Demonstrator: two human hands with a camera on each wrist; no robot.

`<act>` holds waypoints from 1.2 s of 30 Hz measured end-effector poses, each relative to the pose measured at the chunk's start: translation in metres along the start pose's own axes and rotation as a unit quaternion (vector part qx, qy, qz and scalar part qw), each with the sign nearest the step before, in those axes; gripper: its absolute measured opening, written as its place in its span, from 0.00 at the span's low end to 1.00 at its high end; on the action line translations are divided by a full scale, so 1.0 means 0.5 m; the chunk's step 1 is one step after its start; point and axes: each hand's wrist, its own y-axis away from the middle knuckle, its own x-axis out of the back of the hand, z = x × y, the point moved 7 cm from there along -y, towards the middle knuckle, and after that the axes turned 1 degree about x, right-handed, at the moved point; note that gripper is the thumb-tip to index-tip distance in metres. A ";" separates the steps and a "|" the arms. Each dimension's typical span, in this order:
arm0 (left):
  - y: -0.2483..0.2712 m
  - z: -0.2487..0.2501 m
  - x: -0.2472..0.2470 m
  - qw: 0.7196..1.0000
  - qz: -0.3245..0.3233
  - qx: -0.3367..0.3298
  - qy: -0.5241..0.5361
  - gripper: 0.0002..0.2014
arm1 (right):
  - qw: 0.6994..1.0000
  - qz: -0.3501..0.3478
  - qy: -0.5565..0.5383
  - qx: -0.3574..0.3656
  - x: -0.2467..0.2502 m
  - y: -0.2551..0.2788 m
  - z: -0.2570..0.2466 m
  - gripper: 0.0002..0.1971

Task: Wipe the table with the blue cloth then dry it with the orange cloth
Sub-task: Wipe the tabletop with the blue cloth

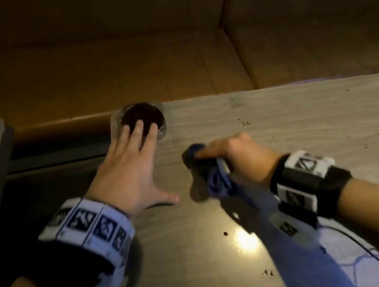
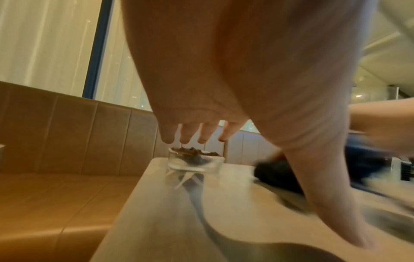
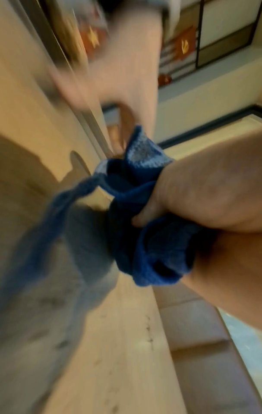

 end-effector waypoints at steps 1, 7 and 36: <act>0.033 0.008 -0.031 1.000 -0.016 0.000 0.003 0.70 | 0.999 0.045 0.001 -0.025 0.022 -0.020 0.020 0.26; 0.183 0.025 -0.172 0.999 -0.054 -0.005 -0.002 0.70 | 0.983 -0.022 0.081 -0.162 -0.003 -0.066 0.074 0.30; 0.372 0.090 -0.309 0.992 -0.122 0.013 0.000 0.79 | 0.994 -0.082 0.036 -0.069 -0.185 0.359 -0.117 0.37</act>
